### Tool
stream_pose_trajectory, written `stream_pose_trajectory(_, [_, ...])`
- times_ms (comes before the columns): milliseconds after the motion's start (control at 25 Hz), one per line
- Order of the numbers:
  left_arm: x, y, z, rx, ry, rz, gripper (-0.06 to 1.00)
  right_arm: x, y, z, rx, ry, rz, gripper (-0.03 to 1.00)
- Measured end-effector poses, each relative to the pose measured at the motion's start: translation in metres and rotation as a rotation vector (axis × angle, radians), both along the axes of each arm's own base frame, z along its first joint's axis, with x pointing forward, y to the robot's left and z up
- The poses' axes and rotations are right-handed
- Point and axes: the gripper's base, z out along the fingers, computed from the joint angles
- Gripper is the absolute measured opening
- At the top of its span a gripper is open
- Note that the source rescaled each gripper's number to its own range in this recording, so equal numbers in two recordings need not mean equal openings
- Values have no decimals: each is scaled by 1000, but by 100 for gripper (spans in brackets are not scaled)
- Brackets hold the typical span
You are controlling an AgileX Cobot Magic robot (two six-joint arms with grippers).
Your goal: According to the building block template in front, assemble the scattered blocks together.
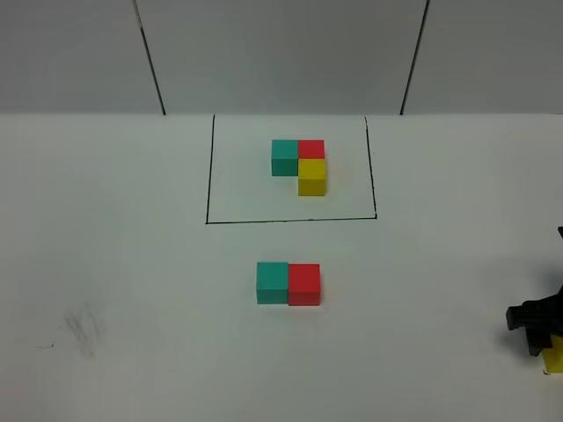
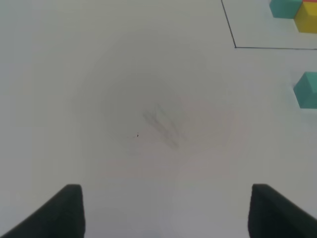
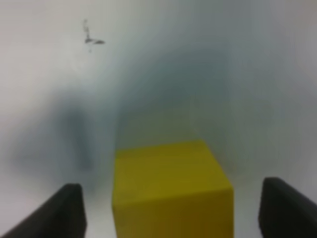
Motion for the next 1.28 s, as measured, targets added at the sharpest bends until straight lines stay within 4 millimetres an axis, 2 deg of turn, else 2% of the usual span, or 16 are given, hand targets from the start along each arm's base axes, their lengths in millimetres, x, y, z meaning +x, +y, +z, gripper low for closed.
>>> stream_pose_trajectory(200, [0, 0, 0, -5, 0, 2, 55, -1, 0, 0, 4, 12, -2, 24])
stream_pose_trajectory(520, [0, 0, 0, -6, 0, 3, 55, -2, 0, 4, 3, 13, 36, 22])
stream_pose_trajectory(720, [0, 0, 0, -6, 0, 3, 55, -7, 13, 43, 81, -96, 30, 22])
stream_pose_trajectory(840, [0, 0, 0, -6, 0, 3, 55, -17, 30, 62, 154, -135, 48, 22])
stream_pose_trajectory(920, [0, 0, 0, -6, 0, 3, 55, -24, 47, 68, 211, -139, 76, 22])
stream_pose_trajectory(1200, [0, 0, 0, -6, 0, 3, 55, -51, 116, 72, 363, -149, 286, 22])
stream_pose_trajectory(1280, [0, 0, 0, -6, 0, 3, 55, -58, 129, 72, 383, -161, 305, 22])
